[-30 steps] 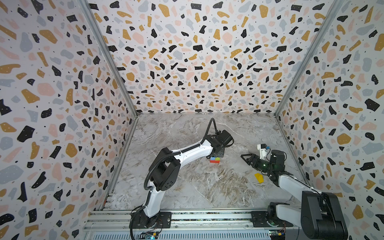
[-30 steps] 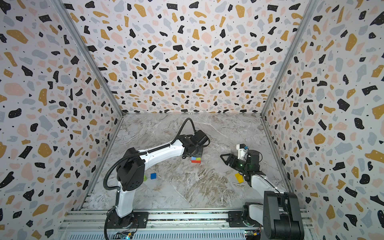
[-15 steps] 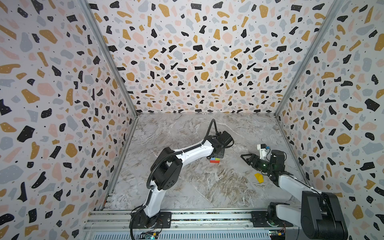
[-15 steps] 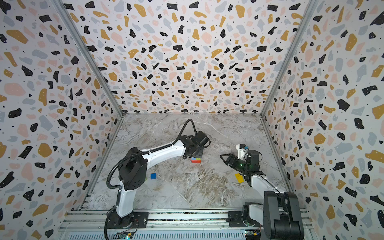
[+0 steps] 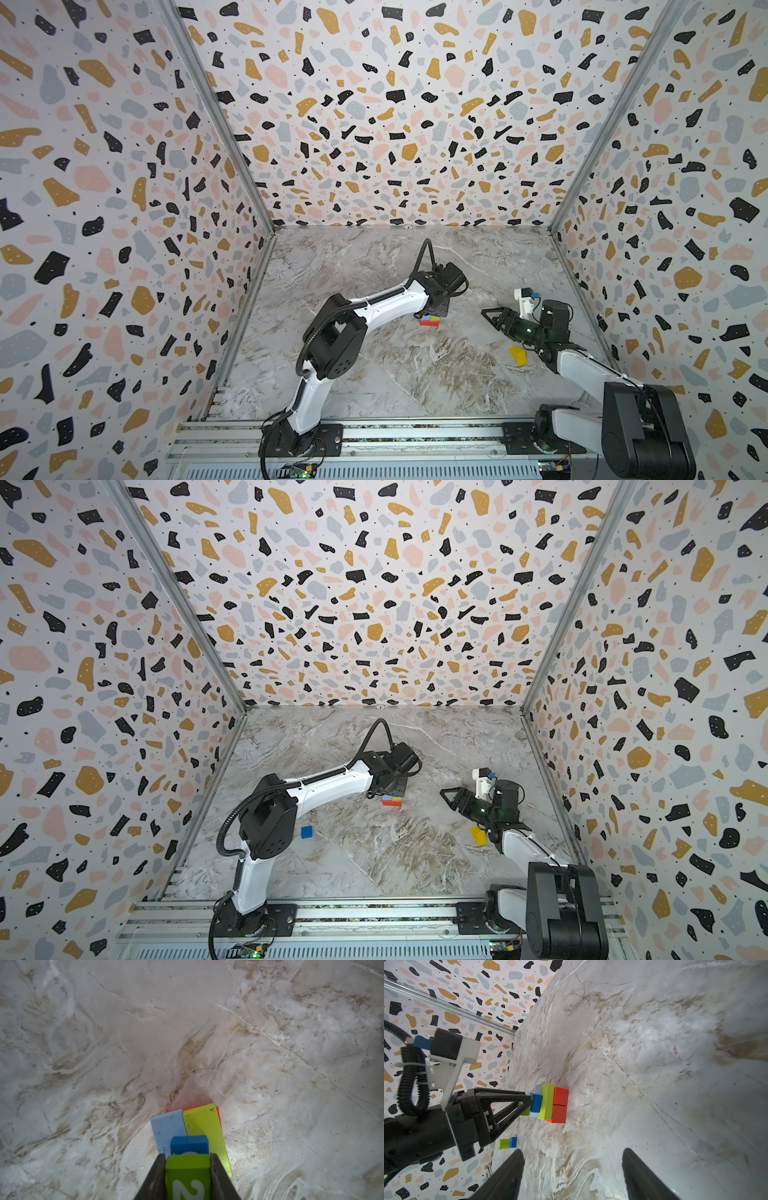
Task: Build the wood block tower
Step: 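Lower the green '2' cube onto the blue '6' cube atop the stack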
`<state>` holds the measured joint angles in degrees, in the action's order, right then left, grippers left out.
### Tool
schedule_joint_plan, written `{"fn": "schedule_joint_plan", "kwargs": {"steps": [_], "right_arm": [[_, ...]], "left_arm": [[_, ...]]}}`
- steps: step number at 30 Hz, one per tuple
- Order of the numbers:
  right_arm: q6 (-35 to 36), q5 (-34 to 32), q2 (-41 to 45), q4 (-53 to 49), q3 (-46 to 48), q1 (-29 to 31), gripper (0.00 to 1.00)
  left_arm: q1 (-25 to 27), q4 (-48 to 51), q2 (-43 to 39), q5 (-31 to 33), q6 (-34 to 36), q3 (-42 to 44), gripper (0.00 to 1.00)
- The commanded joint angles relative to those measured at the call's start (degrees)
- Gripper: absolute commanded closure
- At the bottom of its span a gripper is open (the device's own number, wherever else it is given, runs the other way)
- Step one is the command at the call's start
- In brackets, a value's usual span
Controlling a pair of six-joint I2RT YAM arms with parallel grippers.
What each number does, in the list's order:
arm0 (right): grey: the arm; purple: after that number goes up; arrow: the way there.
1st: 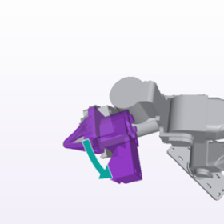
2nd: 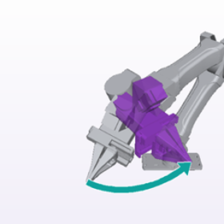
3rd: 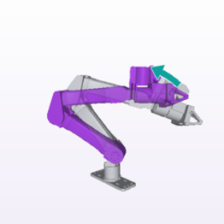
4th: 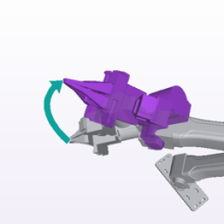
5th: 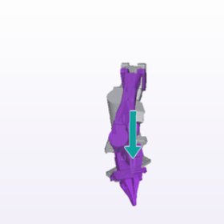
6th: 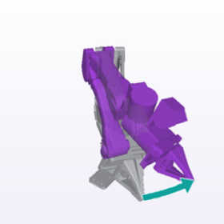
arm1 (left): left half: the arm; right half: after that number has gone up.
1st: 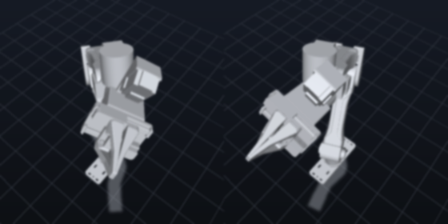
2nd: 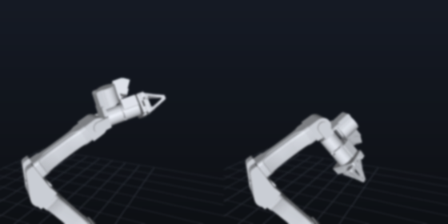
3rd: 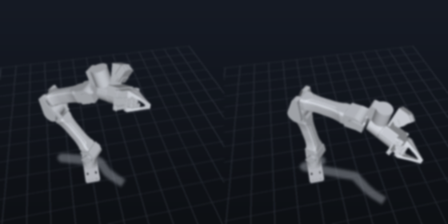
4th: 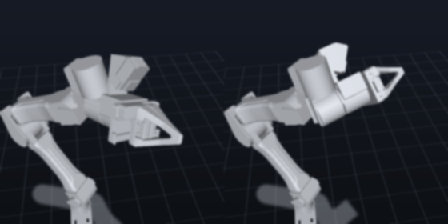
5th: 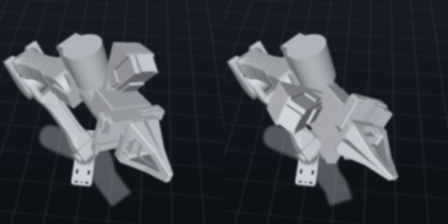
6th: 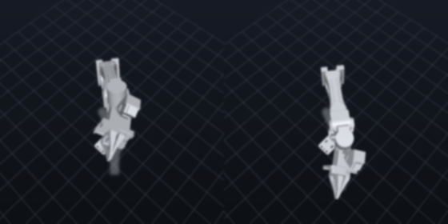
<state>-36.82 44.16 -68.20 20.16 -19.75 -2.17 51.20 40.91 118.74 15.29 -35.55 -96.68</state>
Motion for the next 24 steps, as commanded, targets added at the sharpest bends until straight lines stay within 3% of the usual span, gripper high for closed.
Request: {"fn": "schedule_joint_plan", "kwargs": {"steps": [1,24], "right_arm": [[-0.1,0.7,0.8,0.9,0.4,-0.1,0.24],[-0.2,0.8,0.8,1.0,0.5,-0.1,0.24]], "left_arm": [[0.0,-0.2,0.7,0.2,0.7,-2.6,0.74],[-0.6,-1.9,0.5,-1.4,-0.7,-0.5,0.74]]}}
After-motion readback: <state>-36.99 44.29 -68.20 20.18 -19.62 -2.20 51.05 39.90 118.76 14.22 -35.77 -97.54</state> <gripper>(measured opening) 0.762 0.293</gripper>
